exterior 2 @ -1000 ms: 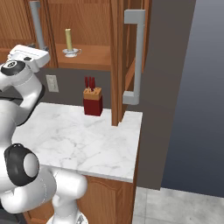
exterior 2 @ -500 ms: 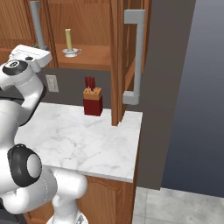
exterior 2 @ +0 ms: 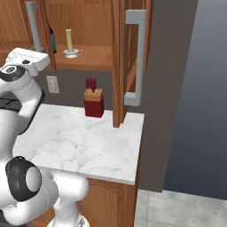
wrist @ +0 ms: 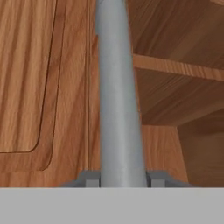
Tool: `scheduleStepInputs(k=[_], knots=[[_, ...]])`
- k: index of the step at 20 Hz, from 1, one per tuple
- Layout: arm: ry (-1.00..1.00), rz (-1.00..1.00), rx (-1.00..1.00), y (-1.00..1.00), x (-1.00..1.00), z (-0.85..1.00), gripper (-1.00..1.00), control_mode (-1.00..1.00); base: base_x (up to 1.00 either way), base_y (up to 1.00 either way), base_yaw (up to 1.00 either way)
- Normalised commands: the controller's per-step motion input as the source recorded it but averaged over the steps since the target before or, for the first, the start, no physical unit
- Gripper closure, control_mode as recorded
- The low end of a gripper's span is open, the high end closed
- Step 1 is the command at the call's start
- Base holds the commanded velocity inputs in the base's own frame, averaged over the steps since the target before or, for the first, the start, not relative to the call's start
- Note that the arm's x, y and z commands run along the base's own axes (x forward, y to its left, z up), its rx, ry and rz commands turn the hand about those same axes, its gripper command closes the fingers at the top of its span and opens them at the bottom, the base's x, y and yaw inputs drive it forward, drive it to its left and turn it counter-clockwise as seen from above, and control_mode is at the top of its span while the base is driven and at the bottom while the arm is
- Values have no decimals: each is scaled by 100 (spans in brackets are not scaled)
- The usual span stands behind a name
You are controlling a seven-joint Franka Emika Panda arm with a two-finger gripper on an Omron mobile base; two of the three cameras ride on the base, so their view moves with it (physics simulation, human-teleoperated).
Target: Get the candle and the beer from the cabinet and move them to the dining counter.
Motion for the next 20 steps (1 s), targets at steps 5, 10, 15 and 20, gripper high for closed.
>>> scheduleStepInputs(k=[5,10,15,20], knots=[[0,5,-8,61,-67,12,100,-100,0,0,0],[1,5,-9,86,-67,12,100,-100,0,0,0],[3,7,-8,100,-74,10,100,-100,0,0,0],[3,7,-5,100,-82,11,100,-100,0,0,0]])
